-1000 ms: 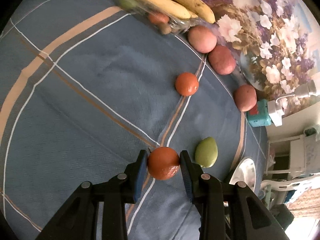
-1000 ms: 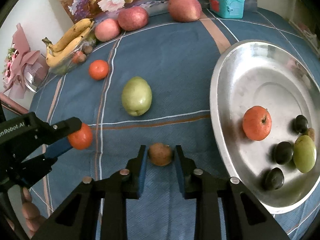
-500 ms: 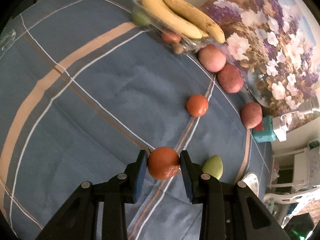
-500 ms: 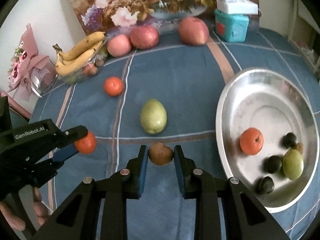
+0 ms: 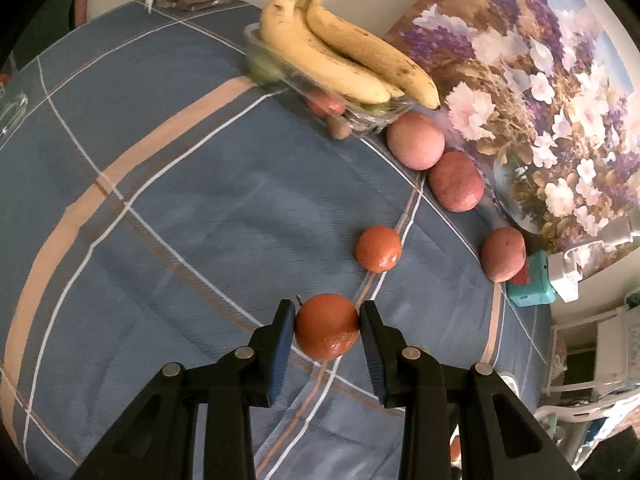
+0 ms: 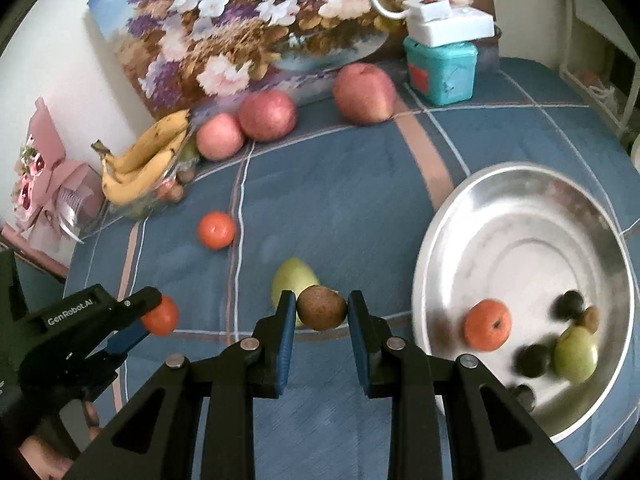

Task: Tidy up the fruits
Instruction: 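Carry the tangerine and kiwi over the steel bowl with both tools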

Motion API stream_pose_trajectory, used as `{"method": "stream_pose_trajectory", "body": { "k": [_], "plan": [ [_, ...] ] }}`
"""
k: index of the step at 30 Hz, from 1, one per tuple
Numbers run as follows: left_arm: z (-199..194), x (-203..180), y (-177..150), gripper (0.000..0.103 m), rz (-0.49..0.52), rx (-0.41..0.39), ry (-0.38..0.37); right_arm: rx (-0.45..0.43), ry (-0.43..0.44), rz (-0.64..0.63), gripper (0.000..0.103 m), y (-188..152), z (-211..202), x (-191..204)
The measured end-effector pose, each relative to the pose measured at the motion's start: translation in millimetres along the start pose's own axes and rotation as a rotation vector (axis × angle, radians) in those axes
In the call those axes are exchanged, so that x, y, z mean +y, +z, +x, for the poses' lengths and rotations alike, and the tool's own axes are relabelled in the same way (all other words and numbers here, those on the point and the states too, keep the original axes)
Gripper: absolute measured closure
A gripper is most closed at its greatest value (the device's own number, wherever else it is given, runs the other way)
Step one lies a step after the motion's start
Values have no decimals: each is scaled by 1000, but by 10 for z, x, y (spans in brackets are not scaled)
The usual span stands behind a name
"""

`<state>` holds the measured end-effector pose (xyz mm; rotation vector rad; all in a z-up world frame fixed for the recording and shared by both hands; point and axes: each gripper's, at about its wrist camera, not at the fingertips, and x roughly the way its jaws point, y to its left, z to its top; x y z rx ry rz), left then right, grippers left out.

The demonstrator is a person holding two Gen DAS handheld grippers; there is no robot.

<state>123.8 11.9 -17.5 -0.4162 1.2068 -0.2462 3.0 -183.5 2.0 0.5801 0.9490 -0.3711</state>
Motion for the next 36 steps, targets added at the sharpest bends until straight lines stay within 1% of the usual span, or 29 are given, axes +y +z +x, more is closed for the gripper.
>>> {"method": "stream_pose_trajectory", "body": {
  "k": [4,8,11,14,20,23,25,27,30,36],
  "plan": [
    [43,-168,-19,68,32,7,-1,-10,-16,-3,76,52,-15,-81],
    [63,-400,-106,68,87,29,-26,-15,-27,52,76,121,-55,-341],
    [51,-617,-235,68,158,43,-50,-28,-45,108,76,182,-116,-605],
    [46,-865,-390,68,239,56,-90,-35,-90,202,76,188,-172,-969],
    [134,-1410,-857,68,431,107,-171,-51,-149,377,76,108,-306,-1619],
    [207,-1648,-1119,68,527,129,-199,-62,-180,419,75,75,-373,-1812],
    [253,-1749,-1238,68,565,142,-212,-70,-189,439,75,68,-417,-1885],
    [305,-1817,-1330,67,595,149,-205,-72,-190,442,75,69,-433,-1920],
    [352,-1844,-1364,67,609,153,-190,-67,-197,428,75,77,-427,-1916],
    [390,-1805,-1358,67,606,157,-166,-41,-190,420,75,72,-356,-1883]
  ]
}}
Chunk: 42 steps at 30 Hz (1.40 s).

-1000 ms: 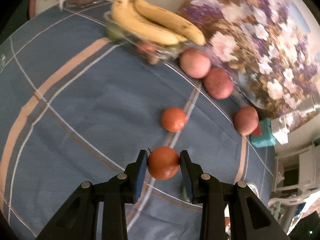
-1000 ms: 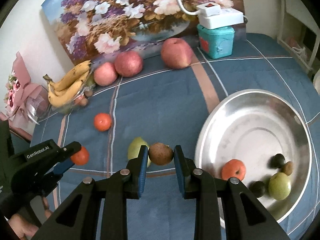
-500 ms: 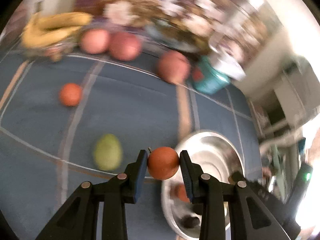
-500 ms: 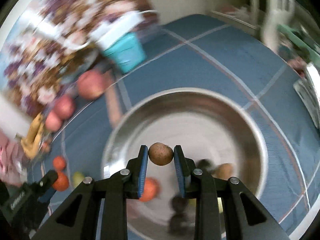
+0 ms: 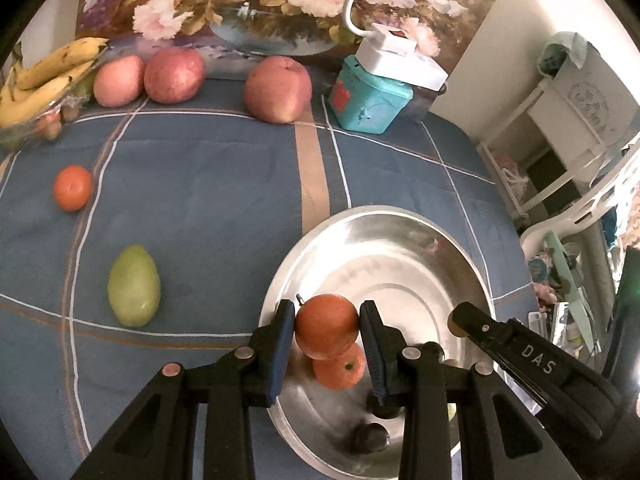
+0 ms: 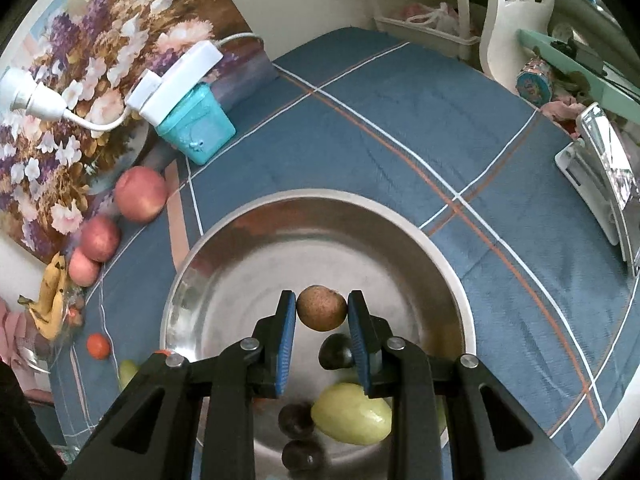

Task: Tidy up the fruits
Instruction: 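Carry the tangerine and kiwi over the steel bowl with both tools, then open both tools to drop the tangerine and kiwi into the bowl, then move the left tool to the last tangerine while the right tool reaches a green pear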

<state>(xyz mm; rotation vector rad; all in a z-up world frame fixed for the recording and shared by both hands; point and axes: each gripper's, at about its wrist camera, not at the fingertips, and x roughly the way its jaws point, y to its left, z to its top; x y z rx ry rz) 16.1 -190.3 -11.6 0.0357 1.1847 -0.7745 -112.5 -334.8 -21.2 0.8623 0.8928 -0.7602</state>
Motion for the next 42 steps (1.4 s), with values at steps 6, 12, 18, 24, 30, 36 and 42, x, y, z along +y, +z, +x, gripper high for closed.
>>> {"method": "stream_pose_trajectory", "body": {
  "k": [6,12,18,24,30,36,42],
  "plan": [
    [-11,-10,-27,67,9,3,-1,8,2,-25,75,-14,-12,54],
    [-7,6,-20,63,-4,10,-7,24,-6,-32,74,-7,7,71],
    [-71,12,7,53,-5,-10,-23,19,-16,-46,66,0,-18,100],
    [-123,124,45,28,-46,-18,31,18,-26,-62,42,15,-33,134],
    [-155,429,85,1,-129,-28,203,9,-58,-76,25,-1,-62,163],
    [-268,752,109,0,-221,-62,329,4,-80,-125,16,-63,-85,274],
    [-414,869,131,0,-238,-101,393,-4,-98,-224,14,-157,-123,521]
  ]
}}
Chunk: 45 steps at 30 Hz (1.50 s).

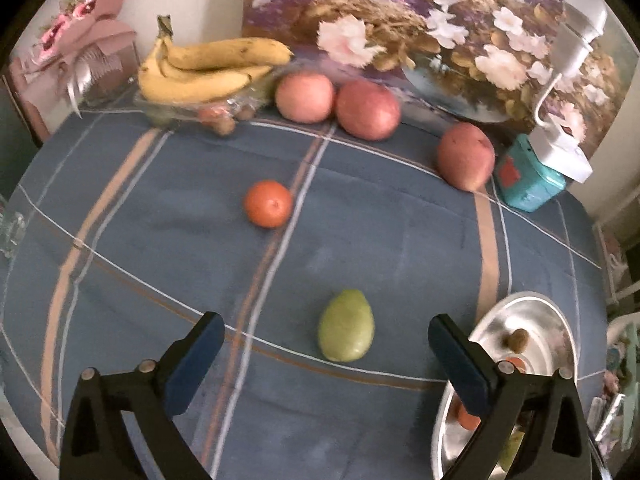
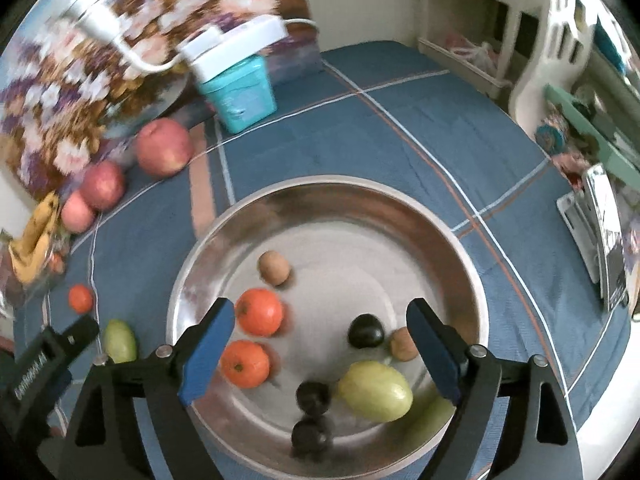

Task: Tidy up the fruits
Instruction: 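Move the left tool to the last tangerine while the right tool reaches a green pear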

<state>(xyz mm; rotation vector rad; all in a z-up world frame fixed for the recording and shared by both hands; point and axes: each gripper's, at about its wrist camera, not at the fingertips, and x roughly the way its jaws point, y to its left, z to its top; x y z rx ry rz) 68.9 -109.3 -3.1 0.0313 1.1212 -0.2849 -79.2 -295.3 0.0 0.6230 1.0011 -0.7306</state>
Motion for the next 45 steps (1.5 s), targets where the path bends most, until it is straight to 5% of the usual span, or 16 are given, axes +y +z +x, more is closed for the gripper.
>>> {"method": "stream_pose_trajectory", "body": {
  "k": [4,12,19,29,36,45],
  "plan": [
    [-68,4,23,0,22,-25,31,-29,-7,-64,5,-31,-105,183],
    [-154,10,50,0,110,-76,158,-88,15,-147,4,-84,-248,411],
    [-103,201,50,0,47,-10,276,-23,9,-189,5,-149,-108,534],
    [94,747,144,0,20,114,271,19,43,-247,5,-294,-52,867],
    [-25,1289,277,0,-52,47,281,39,135,-307,5,-426,-65,1259],
    [-3,1435,387,0,-72,18,203,34,239,-333,5,-483,-9,1585]
  ]
}}
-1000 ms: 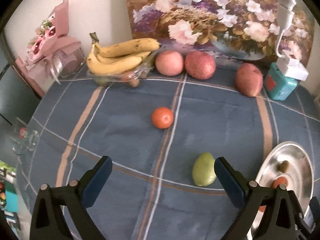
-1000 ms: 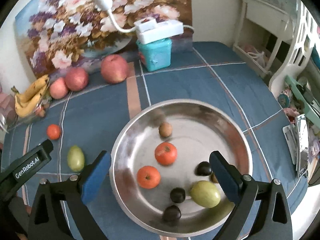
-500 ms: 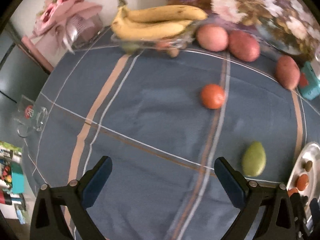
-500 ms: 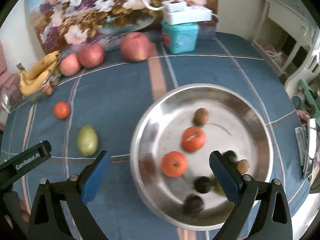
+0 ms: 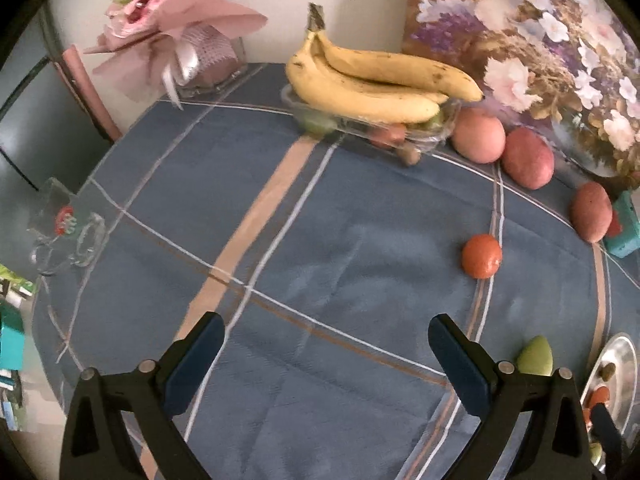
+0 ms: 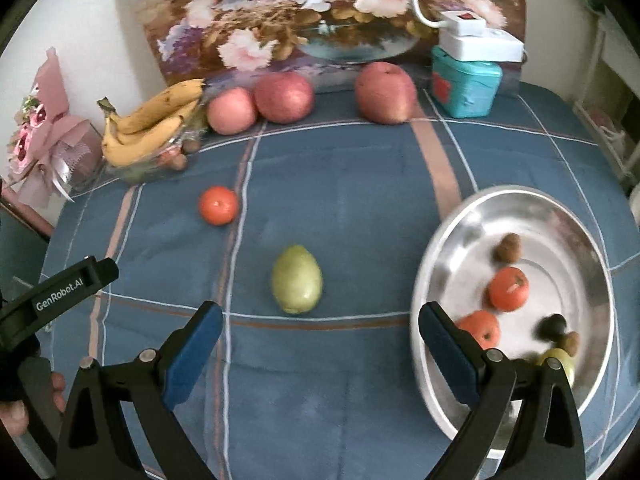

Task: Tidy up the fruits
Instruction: 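Move the left tool to the last tangerine while the right tool reaches a green pear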

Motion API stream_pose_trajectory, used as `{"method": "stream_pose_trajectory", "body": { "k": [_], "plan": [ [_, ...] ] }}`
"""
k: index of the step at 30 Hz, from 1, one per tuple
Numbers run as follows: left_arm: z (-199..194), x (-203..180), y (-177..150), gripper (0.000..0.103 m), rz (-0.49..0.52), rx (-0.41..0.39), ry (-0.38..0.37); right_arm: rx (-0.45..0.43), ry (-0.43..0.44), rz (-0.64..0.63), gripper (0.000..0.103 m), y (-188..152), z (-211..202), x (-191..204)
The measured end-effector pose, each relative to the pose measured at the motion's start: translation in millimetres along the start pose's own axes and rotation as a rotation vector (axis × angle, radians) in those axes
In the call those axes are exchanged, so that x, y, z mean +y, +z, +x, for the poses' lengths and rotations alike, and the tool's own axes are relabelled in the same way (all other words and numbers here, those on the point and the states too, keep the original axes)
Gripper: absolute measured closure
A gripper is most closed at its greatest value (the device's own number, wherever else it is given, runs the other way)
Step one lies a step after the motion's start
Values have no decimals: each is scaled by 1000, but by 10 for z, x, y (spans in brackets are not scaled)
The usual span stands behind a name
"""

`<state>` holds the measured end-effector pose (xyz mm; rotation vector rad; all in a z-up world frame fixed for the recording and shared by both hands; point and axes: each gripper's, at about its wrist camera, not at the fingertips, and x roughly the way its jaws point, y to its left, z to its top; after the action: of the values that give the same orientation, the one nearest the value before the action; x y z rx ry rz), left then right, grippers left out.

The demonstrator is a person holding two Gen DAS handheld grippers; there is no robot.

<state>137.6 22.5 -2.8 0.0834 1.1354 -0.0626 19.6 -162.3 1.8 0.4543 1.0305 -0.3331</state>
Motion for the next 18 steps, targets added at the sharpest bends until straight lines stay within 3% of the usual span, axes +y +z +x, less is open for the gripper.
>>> {"method": "stream_pose_trajectory", "body": {
  "k": [6,18],
  "plan": [
    [101,-123,97,0,32,-3,-68,18,26,4,5,36,166,26],
    [309,-383,232,0,115,-42,-128,51,-12,3,5,156,488,10]
  ]
}}
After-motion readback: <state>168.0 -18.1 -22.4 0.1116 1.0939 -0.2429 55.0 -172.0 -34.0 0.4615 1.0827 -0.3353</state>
